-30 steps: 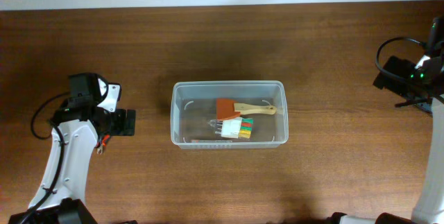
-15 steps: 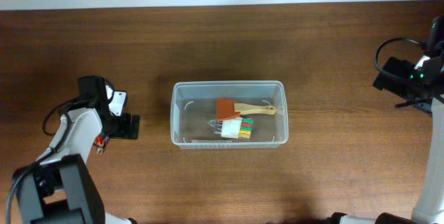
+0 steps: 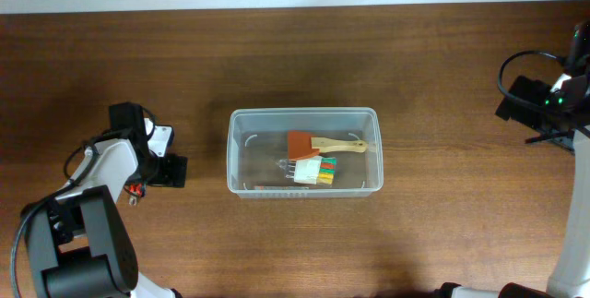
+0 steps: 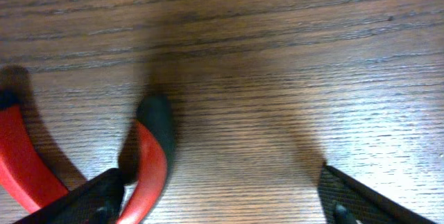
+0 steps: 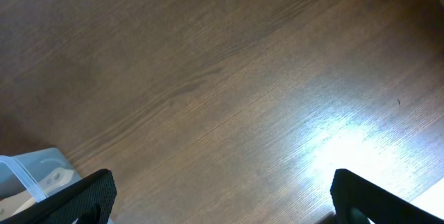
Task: Pack container
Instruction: 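Lower the left gripper and grasp the red-handled pliers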
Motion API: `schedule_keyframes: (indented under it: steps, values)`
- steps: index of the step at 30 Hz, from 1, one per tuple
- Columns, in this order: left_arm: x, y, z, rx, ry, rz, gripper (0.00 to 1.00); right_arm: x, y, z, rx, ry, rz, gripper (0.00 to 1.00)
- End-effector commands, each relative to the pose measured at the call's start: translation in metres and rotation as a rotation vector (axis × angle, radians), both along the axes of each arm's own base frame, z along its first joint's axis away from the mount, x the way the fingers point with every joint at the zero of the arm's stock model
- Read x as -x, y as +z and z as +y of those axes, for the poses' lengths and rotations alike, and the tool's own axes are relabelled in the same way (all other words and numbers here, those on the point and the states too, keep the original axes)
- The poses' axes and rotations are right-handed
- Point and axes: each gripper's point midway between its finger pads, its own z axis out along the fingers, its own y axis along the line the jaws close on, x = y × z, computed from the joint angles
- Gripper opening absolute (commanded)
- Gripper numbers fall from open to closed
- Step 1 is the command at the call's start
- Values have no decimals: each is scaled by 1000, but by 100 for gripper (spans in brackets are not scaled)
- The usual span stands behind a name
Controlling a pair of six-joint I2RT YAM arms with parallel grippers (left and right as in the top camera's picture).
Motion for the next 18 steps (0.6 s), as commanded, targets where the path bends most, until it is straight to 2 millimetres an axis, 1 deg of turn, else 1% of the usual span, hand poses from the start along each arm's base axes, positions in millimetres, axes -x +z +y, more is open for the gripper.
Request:
schedule_keyframes:
  steps: [1, 3, 7, 10, 14, 18]
  values:
    - [19, -21, 10, -55, 1, 96, 77, 2, 1, -1, 5, 5, 3, 99]
    - [20, -21, 10, -58, 1, 103, 68, 2, 1, -1, 5, 5, 3, 99]
    - [24, -20, 16, -93, 4, 118, 57, 2, 1, -1, 5, 5, 3, 99]
    - [24, -20, 16, -91, 4, 120, 52, 2, 1, -1, 5, 5, 3, 99]
    - [24, -20, 16, -92, 4, 119, 39, 3, 0, 0, 3, 5, 9, 99]
    - [24, -20, 16, -92, 4, 119, 31, 6, -1, 0, 0, 5, 20, 99]
